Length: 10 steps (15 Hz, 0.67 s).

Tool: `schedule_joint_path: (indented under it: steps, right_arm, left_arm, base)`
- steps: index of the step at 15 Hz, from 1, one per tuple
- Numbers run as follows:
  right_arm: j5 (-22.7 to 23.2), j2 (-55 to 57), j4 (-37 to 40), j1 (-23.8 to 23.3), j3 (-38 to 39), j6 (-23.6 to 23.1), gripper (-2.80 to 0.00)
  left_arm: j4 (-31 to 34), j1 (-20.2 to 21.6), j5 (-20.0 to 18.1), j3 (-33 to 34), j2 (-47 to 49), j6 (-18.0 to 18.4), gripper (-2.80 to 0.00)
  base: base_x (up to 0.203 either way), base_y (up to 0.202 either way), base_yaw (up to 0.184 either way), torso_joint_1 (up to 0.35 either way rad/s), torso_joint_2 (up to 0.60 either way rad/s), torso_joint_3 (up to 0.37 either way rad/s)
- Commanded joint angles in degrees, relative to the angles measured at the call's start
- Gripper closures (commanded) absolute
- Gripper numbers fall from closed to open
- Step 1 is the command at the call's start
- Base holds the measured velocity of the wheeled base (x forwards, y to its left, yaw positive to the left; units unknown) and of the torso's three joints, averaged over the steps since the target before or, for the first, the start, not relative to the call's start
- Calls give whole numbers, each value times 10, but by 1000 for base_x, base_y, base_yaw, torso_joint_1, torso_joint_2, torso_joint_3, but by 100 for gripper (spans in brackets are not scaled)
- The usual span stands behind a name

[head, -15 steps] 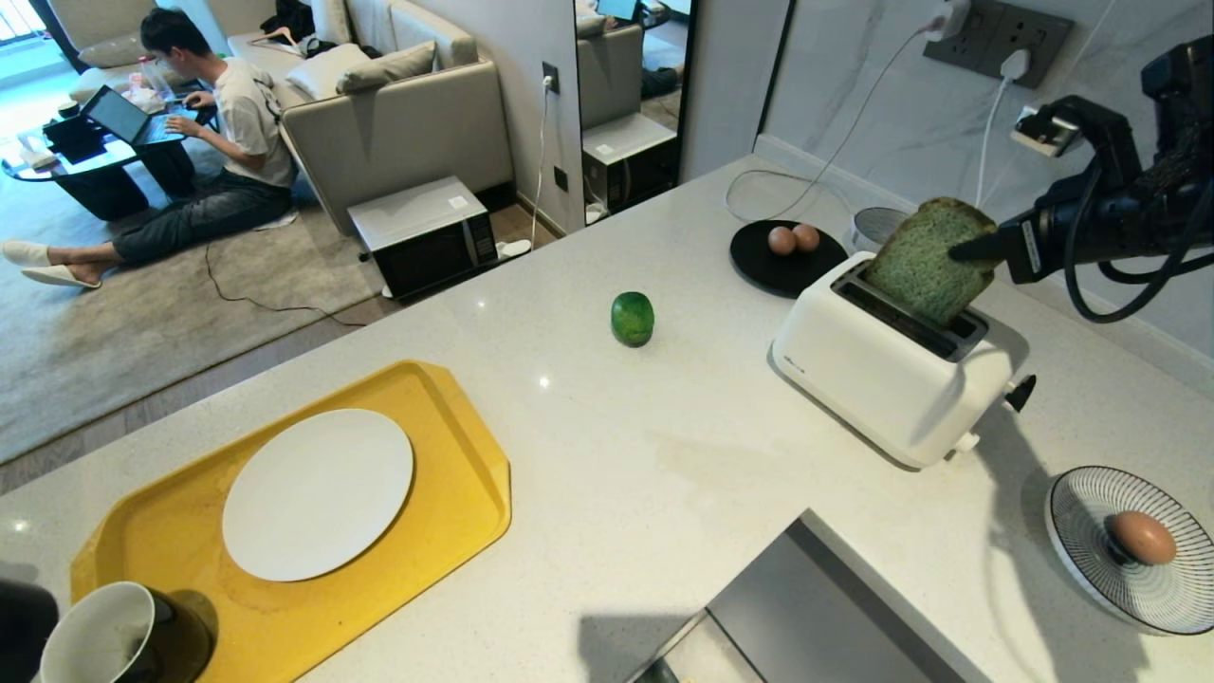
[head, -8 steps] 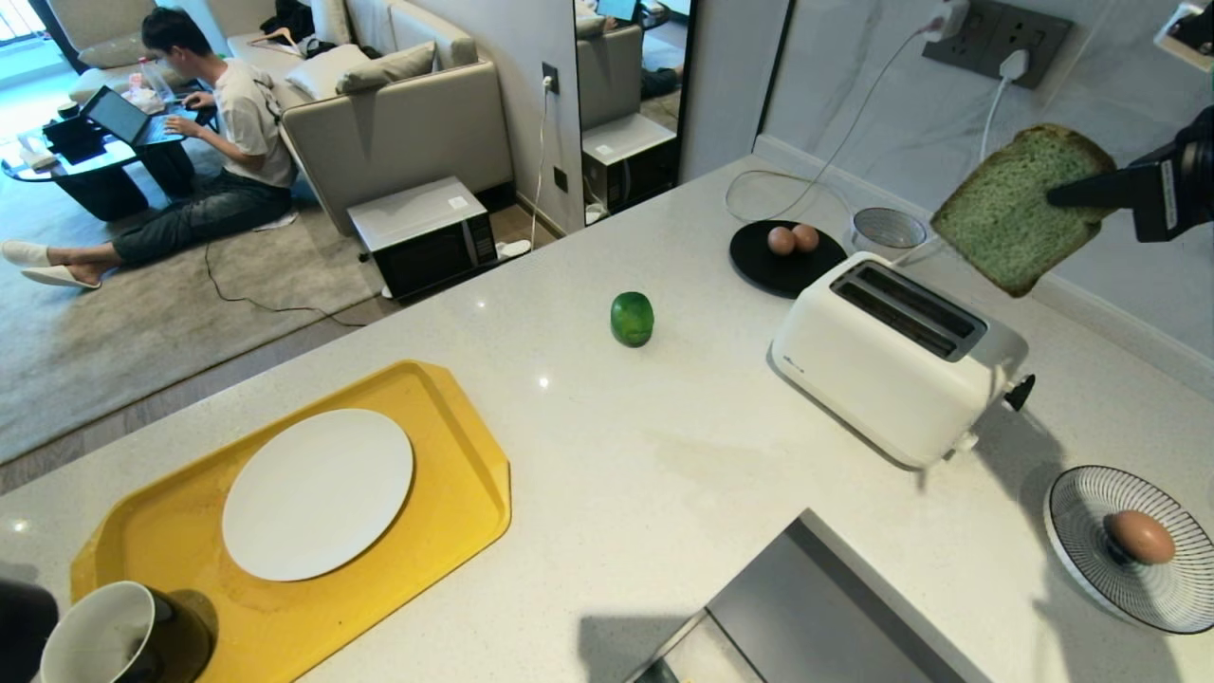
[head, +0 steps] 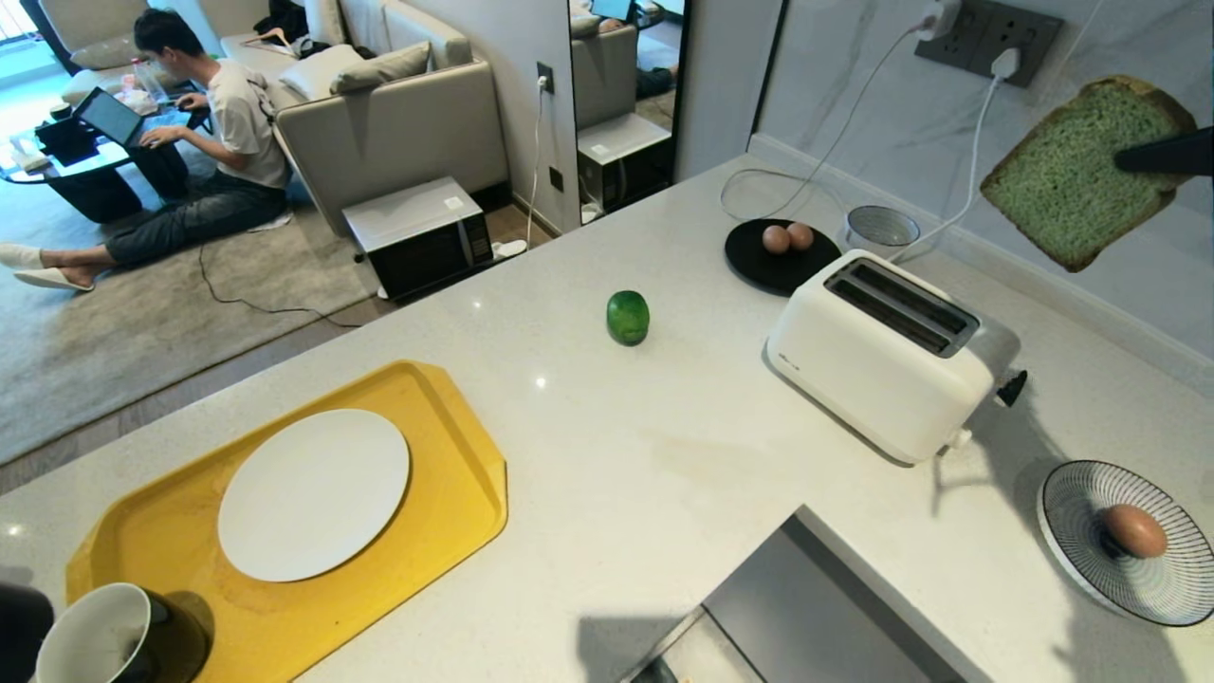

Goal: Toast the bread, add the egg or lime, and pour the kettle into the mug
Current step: Put the baked bread on a plate

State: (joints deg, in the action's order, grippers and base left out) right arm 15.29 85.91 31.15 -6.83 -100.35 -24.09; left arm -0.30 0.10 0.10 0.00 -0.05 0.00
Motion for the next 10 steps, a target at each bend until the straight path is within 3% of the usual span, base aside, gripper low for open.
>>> schedule_joint_path:
  steps: [1, 10]
  right_arm:
    - [1, -12, 1, 0, 6, -2, 0]
    - [1, -20, 1, 1, 13, -3, 0]
  left_arm:
    - [0, 1, 0, 1, 0, 0, 0]
    - [0, 1, 0, 1, 0, 0, 0]
  base:
    - [0, 0, 0, 0, 0, 0]
    - [1, -7, 157, 3, 2, 4]
